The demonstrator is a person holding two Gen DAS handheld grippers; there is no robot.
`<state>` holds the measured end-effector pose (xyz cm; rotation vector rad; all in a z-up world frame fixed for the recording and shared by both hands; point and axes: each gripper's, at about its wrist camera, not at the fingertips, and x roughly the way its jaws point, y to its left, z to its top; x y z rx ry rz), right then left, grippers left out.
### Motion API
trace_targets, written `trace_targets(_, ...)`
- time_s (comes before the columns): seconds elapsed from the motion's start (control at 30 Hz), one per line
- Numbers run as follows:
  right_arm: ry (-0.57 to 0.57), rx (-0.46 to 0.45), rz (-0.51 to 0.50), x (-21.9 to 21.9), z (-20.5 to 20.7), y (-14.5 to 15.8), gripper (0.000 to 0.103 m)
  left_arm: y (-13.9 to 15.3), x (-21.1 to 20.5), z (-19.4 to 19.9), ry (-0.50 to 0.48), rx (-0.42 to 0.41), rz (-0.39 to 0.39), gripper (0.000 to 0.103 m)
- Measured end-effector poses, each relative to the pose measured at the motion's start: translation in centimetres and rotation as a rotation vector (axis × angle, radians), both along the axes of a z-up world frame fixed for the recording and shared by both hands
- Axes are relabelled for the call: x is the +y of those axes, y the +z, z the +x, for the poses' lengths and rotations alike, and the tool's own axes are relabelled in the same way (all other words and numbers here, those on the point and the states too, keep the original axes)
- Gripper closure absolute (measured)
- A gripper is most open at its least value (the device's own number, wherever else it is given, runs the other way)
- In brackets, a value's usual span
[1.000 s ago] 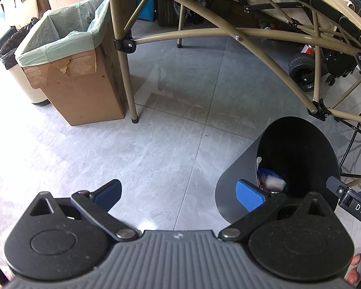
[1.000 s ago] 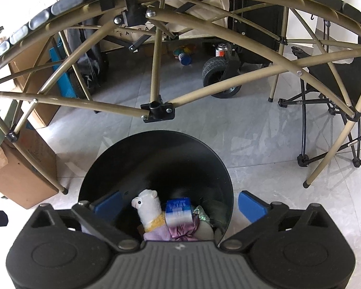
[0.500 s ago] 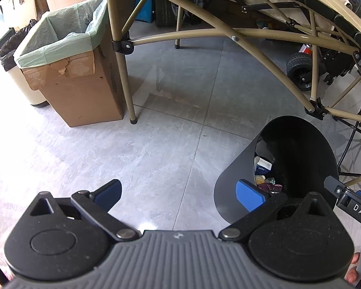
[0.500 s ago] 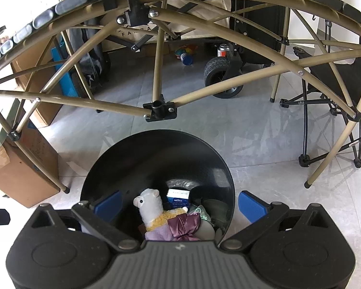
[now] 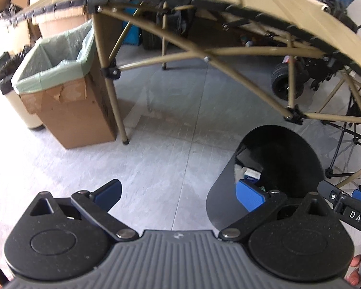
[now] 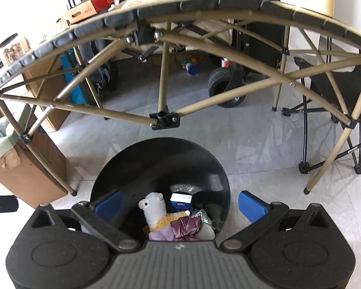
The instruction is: Collect trash
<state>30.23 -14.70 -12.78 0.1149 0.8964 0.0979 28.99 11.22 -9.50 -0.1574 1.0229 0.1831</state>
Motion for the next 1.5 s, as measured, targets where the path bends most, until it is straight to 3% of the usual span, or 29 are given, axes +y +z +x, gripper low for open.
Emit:
trace_targets(0.23,0.008,-0.079,0.002,-1.4,-3.0,3.0,0.000,2.6,-2.2,-2.6,-0.045,-0.112,0.006,0.000)
trace_targets(0.57,0.024,-0.199,0.024,-4.5,-9.8,9.9,0.000,8.1,-6.1,-8.3,-0.112,-0.287,0.036,0.000)
trace_targets(0.73,0.024,-0.220,0.025,-6.1,-13.1,12.3,0.000,9.4,-7.8,-11.7,-0.165,-0.326,0.065,0.000)
trace_targets(1.17,0.070,-0.220,0.029,-7.8,-19.8,14.3,0.000,10.0,-9.5,-18.0,-0.235,-0.370,0.052,0.000)
trace_targets(1.5,0.084,-0.220,0.025,-8.0,-21.7,14.5,0.000,10.3,-10.1,-20.1,-0.261,-0.407,0.052,0.000)
